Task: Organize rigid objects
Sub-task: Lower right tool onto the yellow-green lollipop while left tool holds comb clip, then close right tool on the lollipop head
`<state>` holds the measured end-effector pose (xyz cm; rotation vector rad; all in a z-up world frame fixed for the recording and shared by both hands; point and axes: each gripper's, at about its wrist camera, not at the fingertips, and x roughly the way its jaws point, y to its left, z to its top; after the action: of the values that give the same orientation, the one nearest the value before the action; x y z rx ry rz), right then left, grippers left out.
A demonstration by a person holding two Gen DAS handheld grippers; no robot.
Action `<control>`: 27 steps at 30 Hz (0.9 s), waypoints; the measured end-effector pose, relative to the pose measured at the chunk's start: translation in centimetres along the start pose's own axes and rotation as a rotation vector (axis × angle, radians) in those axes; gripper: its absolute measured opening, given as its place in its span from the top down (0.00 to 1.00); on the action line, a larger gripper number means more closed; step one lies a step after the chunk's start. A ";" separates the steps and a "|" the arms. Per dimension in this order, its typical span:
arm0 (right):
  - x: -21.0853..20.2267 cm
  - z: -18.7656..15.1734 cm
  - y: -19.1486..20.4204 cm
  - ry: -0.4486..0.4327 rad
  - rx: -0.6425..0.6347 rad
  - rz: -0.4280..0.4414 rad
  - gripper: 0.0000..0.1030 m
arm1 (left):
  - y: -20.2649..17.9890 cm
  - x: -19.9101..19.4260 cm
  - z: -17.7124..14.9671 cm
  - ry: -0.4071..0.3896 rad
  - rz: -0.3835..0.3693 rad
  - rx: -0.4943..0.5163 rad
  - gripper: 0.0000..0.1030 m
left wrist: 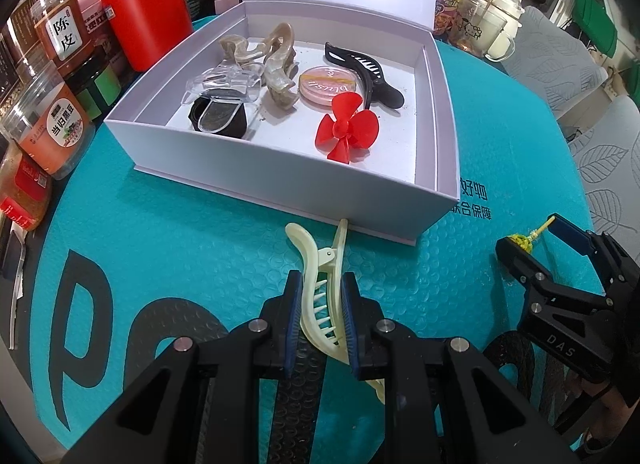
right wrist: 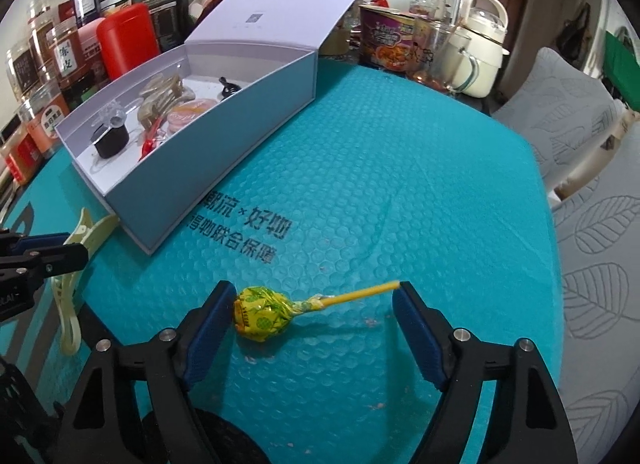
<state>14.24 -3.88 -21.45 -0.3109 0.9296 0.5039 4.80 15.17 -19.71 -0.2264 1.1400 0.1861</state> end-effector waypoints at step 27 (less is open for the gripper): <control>0.9 0.1 -2.0 -0.006 0.054 0.016 0.20 | 0.3 0.1 0.0 -0.003 -0.015 0.000 0.81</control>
<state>15.82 -5.29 -22.05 -0.2534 0.9387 0.4930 4.75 15.50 -19.79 -0.2345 1.1355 0.1728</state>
